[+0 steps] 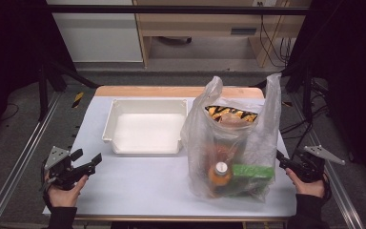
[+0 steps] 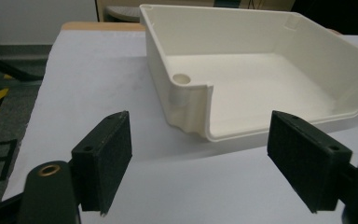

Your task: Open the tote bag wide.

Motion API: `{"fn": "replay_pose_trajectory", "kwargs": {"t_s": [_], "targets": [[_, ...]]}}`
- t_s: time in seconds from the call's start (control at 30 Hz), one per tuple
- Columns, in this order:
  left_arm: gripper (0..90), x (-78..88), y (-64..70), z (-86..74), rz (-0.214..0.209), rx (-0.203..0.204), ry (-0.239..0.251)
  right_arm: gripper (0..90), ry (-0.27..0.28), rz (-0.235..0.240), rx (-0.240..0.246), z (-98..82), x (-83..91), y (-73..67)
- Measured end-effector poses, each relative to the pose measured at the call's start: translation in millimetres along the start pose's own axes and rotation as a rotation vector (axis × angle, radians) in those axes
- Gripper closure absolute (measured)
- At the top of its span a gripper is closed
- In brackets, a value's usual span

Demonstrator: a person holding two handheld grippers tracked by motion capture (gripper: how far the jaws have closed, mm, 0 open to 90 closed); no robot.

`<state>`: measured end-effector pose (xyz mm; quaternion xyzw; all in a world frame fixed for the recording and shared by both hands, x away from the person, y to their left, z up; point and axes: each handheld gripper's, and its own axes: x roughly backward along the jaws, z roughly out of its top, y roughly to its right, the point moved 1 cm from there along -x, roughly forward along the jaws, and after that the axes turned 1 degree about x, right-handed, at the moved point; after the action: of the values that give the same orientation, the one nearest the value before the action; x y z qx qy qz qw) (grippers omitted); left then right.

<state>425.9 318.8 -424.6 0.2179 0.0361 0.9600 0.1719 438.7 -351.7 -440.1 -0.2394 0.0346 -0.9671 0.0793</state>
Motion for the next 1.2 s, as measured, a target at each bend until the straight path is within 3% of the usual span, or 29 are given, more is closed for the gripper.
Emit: {"fn": "replay_pose_trajectory", "kwargs": {"t_s": [0.13,0.2,0.33,0.6,0.77,1.07,1.2], "targets": [[22.2,-1.4,6.6,2.3,-0.031,0.007,0.004,24.6,0.005,0.009,0.009,2.9,2.5,-3.2],[22.6,-2.9,15.9,4.4,-0.042,-0.017,0.0,26.0,0.021,0.021,0.005,7.0,7.0,-5.5],[23.2,-4.0,25.1,8.1,-0.069,-0.02,0.005,26.6,0.052,0.029,-0.002,15.0,16.5,-8.4],[23.8,-4.8,41.4,15.5,-0.101,-0.034,0.014,25.9,0.092,0.066,0.018,30.2,28.1,-23.8],[24.2,-6.7,51.6,20.7,-0.117,-0.055,0.016,25.6,0.111,0.075,0.01,35.1,31.0,-25.7],[25.3,-10.2,71.6,41.3,-0.159,-0.08,0.05,28.7,0.159,0.075,0.019,50.5,47.7,-28.4],[25.7,-12.6,84.3,49.5,-0.169,-0.099,0.061,29.8,0.179,0.103,0.027,59.0,55.1,-32.4]]}}
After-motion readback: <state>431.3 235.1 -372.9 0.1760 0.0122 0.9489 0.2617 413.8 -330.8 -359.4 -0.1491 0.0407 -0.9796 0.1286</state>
